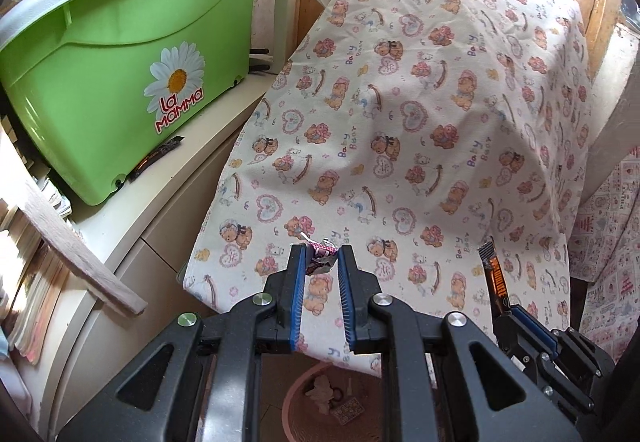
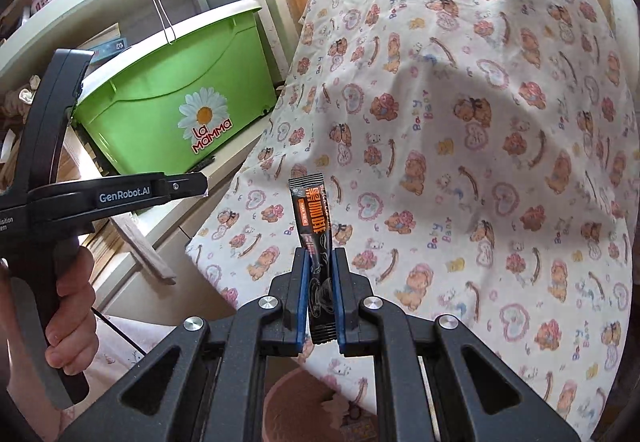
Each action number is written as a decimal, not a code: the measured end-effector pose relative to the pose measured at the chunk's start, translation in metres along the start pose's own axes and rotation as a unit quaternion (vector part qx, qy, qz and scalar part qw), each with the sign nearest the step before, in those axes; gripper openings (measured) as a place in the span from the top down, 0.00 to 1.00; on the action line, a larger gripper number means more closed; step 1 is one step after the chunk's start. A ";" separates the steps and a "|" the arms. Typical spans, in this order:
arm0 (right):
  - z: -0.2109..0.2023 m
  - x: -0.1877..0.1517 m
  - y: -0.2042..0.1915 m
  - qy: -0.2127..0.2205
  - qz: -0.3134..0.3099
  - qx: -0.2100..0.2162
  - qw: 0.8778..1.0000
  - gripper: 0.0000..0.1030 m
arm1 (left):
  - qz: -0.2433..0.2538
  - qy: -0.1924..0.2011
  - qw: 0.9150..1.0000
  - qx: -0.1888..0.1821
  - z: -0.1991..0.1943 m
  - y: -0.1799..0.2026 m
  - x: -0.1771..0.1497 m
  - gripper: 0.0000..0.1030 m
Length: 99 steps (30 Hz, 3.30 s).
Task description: Collect trash
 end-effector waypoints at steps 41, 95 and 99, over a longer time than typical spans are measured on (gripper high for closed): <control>0.049 -0.129 -0.023 -0.204 -0.017 0.022 0.979 0.88 | 0.022 -0.197 0.980 -0.034 0.090 0.011 -0.113 0.85; 0.143 -0.186 0.027 -0.332 0.030 -0.096 0.938 0.66 | 0.020 -0.322 0.946 0.013 0.166 0.003 -0.173 0.41; 0.124 -0.173 0.024 -0.305 0.034 -0.103 0.946 0.63 | 0.025 -0.279 0.960 0.019 0.143 0.004 -0.162 0.41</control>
Point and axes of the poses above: each gripper's, at about its wrist camera, not at the fingertips, and z roughly the way its jaws point, y to its right, x to its top, the point moved 2 cm from there along z, roughly the way its jaws point, and after that the axes turned 9 degrees about -y, right-handed, at the moved point
